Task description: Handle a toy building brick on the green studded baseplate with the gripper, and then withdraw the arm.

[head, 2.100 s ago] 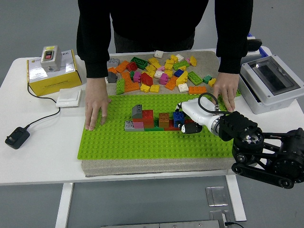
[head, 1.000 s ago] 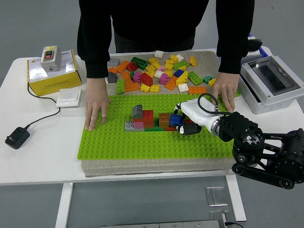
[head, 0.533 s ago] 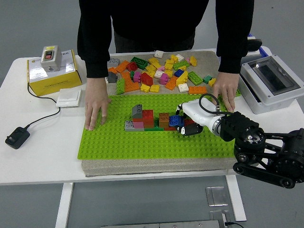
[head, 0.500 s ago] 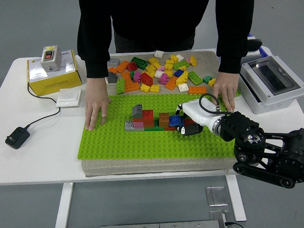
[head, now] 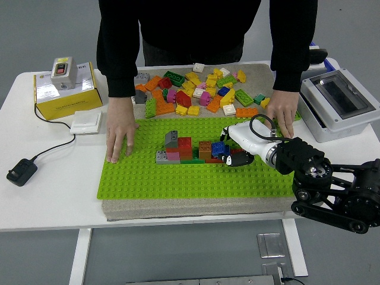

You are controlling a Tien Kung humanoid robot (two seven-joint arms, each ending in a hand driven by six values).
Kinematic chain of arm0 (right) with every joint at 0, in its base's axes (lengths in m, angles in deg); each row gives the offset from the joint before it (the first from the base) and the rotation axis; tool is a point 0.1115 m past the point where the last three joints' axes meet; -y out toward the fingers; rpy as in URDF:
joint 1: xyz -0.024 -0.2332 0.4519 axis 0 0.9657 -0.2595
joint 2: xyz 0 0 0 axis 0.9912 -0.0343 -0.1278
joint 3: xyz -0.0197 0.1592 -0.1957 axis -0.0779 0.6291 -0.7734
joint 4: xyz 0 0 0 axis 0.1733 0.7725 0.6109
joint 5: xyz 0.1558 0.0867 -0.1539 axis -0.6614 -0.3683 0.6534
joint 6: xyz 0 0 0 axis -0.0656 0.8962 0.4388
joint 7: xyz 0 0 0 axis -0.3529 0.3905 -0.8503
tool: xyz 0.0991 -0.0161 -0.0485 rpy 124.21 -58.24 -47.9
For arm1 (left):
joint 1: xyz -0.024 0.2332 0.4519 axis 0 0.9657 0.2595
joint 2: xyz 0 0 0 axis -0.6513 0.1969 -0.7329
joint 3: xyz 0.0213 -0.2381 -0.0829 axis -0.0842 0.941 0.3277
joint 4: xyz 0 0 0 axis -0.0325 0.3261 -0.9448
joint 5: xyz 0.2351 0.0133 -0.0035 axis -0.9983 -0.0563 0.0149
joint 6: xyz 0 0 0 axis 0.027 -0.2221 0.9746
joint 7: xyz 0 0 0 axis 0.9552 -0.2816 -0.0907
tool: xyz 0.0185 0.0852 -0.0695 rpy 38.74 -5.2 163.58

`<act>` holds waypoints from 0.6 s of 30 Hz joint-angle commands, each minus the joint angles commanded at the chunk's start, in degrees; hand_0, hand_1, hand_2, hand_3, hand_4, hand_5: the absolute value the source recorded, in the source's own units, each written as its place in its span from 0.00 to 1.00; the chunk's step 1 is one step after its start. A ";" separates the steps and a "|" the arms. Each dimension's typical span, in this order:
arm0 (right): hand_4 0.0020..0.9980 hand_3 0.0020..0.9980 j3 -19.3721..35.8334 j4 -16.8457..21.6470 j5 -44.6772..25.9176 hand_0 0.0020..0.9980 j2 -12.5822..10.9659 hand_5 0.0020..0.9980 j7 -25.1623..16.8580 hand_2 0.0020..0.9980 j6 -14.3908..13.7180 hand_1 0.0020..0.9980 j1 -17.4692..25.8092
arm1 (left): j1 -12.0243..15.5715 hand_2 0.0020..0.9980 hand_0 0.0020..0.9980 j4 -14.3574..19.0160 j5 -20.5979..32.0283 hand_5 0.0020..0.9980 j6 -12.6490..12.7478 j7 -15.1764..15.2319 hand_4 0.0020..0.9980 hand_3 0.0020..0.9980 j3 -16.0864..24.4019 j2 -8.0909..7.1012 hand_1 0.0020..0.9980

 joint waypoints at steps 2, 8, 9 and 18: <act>0.68 0.72 -0.01 0.00 -0.01 0.04 0.03 0.55 0.01 0.67 -0.03 0.14 -0.01 | 0.00 0.60 0.69 0.00 0.05 0.69 -0.01 0.05 0.07 0.65 0.07 0.00 0.66; 0.69 0.71 -0.11 0.01 -0.04 0.04 0.05 0.55 -0.03 0.67 -0.16 0.14 0.01 | 0.04 0.60 0.69 0.00 0.25 0.69 -0.12 0.04 0.07 0.65 0.13 0.01 0.66; 0.69 0.71 -0.13 -0.01 -0.04 0.04 0.05 0.55 -0.04 0.67 -0.17 0.14 0.01 | 0.04 0.60 0.69 0.00 0.26 0.69 -0.13 0.03 0.07 0.65 0.15 0.02 0.66; 0.69 0.71 -0.20 -0.01 -0.07 0.03 0.01 0.55 -0.14 0.67 -0.41 0.14 -0.04 | 0.06 0.59 0.69 0.00 0.48 0.69 -0.13 0.14 0.07 0.65 0.30 0.04 0.65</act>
